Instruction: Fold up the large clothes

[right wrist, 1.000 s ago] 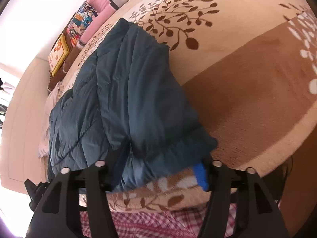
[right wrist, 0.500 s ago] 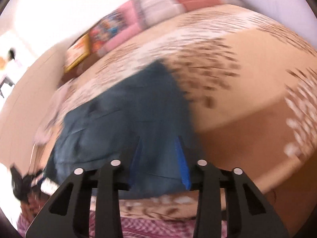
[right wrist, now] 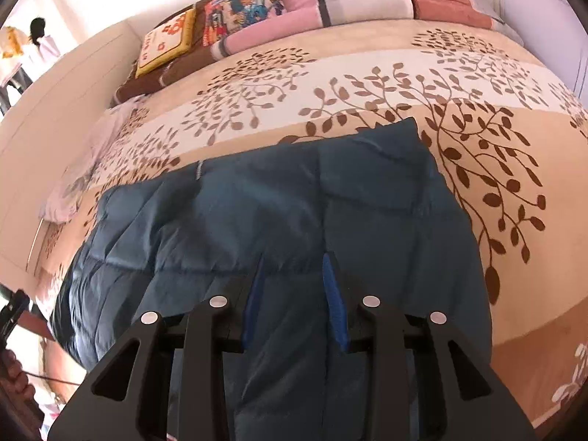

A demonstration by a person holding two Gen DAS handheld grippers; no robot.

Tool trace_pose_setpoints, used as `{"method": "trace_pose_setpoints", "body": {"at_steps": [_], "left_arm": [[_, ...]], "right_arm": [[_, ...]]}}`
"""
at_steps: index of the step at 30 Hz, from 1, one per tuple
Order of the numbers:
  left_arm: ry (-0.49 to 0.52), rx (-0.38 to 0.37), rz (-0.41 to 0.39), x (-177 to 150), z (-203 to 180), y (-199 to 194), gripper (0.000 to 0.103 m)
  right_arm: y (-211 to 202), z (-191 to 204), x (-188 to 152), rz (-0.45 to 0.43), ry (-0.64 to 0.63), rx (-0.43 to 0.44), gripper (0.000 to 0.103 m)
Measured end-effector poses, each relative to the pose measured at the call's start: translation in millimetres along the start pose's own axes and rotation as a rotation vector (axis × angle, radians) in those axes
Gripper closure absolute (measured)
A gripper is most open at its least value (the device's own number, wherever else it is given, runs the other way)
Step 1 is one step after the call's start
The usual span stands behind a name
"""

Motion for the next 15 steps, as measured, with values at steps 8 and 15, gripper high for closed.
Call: {"method": "trace_pose_setpoints", "body": {"at_steps": [8,15], "left_arm": [[0.052,0.015,0.249,-26,2,90,0.053],[0.034,-0.005,0.268,-40,8,109,0.051]], "right_arm": [[60,-22,32,0.053,0.125,-0.068,0.069],[100,-24,30,0.116,0.102,-0.095,0.069]]}}
Point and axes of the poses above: each gripper's, at about its wrist camera, not at the fingertips, and y roughly the way its jaws point, z to its left, x to its top, the point moved 9 cm from there along y, roughly the way its jaws point, and after that the axes turned 15 degrees about y, right-handed, at the moved point
